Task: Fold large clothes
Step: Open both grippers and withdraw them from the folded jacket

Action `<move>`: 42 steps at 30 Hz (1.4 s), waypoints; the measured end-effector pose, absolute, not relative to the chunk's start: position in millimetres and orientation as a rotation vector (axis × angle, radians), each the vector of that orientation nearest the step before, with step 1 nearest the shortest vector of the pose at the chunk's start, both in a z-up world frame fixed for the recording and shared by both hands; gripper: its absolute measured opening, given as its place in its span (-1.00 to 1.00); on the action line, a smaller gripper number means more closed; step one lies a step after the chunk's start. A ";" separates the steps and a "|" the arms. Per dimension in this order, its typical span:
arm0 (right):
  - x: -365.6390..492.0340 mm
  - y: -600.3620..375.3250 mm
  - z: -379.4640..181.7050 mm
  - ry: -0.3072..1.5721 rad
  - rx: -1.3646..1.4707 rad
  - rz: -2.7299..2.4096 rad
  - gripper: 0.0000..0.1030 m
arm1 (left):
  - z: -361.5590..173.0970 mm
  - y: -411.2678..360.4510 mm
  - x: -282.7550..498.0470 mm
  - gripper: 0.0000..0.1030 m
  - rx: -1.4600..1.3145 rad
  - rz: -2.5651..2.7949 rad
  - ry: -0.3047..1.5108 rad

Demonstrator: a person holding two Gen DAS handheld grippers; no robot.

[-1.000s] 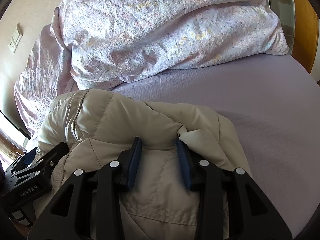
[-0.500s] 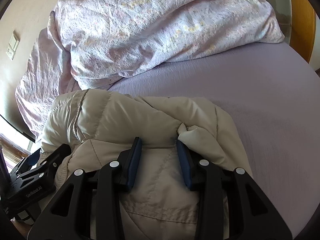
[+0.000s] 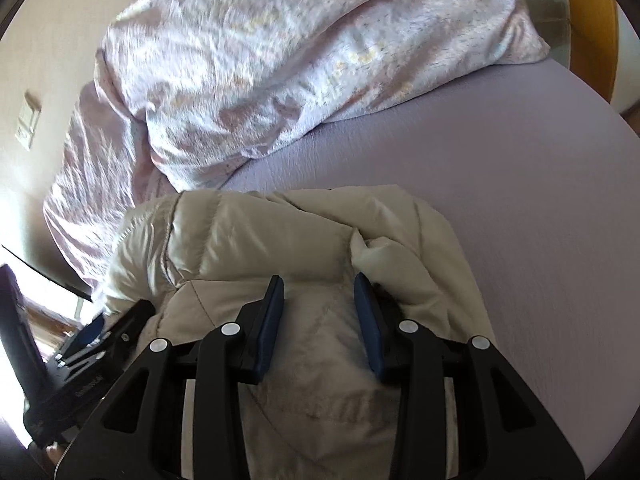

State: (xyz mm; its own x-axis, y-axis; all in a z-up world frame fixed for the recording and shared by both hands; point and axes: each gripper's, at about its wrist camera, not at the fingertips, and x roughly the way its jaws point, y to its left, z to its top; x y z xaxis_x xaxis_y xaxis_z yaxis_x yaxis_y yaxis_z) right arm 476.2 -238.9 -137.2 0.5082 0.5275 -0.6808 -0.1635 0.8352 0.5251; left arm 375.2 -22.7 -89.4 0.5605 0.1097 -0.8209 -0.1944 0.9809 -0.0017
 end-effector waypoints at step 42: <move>423.3 -303.7 -185.5 1.325 0.743 0.491 0.97 | -52.5 -11.6 285.2 0.96 -0.070 0.148 1.146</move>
State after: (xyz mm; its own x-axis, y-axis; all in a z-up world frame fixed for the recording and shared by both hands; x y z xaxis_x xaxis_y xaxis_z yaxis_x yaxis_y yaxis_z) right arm 423.3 -303.7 -185.5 0.1962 0.7038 -0.6828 0.0888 0.6807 0.7272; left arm 285.2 -11.6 -52.5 0.4032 0.0816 -0.9114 -0.1528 0.9880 0.0208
